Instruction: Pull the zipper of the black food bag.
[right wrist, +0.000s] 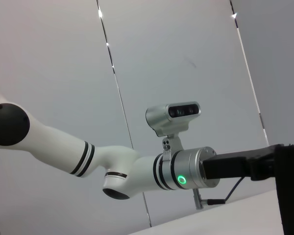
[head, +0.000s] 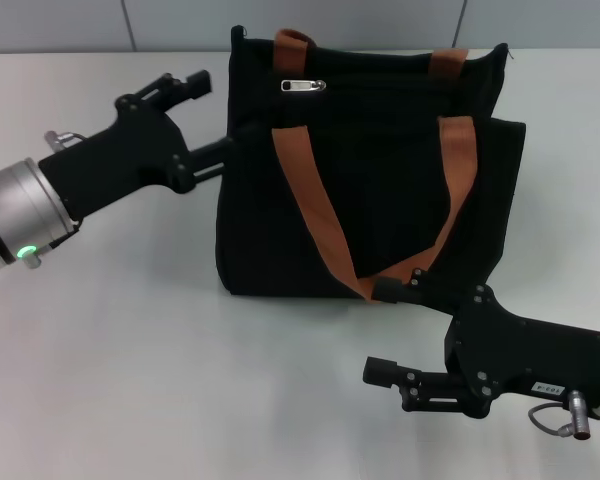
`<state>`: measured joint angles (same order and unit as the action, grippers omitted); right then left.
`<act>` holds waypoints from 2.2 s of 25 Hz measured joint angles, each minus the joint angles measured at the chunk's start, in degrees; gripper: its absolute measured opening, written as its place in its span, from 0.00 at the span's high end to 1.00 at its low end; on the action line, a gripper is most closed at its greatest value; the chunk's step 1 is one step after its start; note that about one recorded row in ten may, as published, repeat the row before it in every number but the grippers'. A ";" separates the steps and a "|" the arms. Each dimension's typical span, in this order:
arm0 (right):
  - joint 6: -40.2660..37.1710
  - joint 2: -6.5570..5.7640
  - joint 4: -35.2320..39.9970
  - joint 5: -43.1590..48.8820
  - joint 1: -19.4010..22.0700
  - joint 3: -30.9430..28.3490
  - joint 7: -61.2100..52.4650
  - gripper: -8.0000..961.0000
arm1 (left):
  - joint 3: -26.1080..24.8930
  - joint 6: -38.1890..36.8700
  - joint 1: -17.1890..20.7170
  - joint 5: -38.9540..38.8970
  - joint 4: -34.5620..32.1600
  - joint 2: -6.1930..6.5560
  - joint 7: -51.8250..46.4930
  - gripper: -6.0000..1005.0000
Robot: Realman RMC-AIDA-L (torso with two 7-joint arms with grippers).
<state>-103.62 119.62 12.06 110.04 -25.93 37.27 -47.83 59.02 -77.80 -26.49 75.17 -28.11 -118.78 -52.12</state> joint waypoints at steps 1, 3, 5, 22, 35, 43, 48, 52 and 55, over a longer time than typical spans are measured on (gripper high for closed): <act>-0.04 0.00 -0.09 0.00 0.05 -0.01 0.00 0.13 | 0.00 0.00 0.00 0.00 0.00 0.00 0.00 0.17; -0.09 0.00 -0.19 0.00 0.08 0.02 0.01 0.13 | 1.39 0.06 -0.13 0.00 -0.46 -0.01 0.12 0.17; -0.16 0.00 -0.27 0.00 0.09 0.07 0.02 0.13 | 2.88 0.16 -0.44 0.00 -0.99 -0.02 0.11 0.17; 0.01 0.00 -0.98 -0.60 -0.43 -0.01 0.52 0.13 | 2.95 1.67 -2.07 -0.69 -1.24 -0.35 0.72 0.32; -2.70 -0.10 -4.42 -8.53 0.17 -0.46 -0.13 0.12 | 3.25 0.36 -2.85 -2.88 -1.07 -0.35 0.33 0.70; -4.18 -0.02 -6.64 -17.41 -0.07 -0.67 -6.30 0.13 | 3.81 -1.51 -4.12 -4.52 -0.77 -0.39 0.26 0.89; -5.95 0.00 -9.32 -20.83 -1.64 -1.23 -14.04 0.13 | 9.21 -1.42 -4.62 -10.69 -0.68 -0.41 2.22 0.96; -6.01 0.00 -10.06 -24.56 -1.63 -1.60 -15.08 0.13 | 13.41 -2.03 -4.73 -15.57 -1.20 -0.40 5.66 0.96; -6.34 0.00 -10.34 -25.49 -1.43 -2.11 -16.50 0.13 | 15.70 -2.67 -5.04 -16.39 -1.42 -0.39 8.67 0.96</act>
<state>-109.96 119.62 1.71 84.55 -27.37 35.16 -64.33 74.72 -80.47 -31.53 58.78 -29.52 -119.17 -43.45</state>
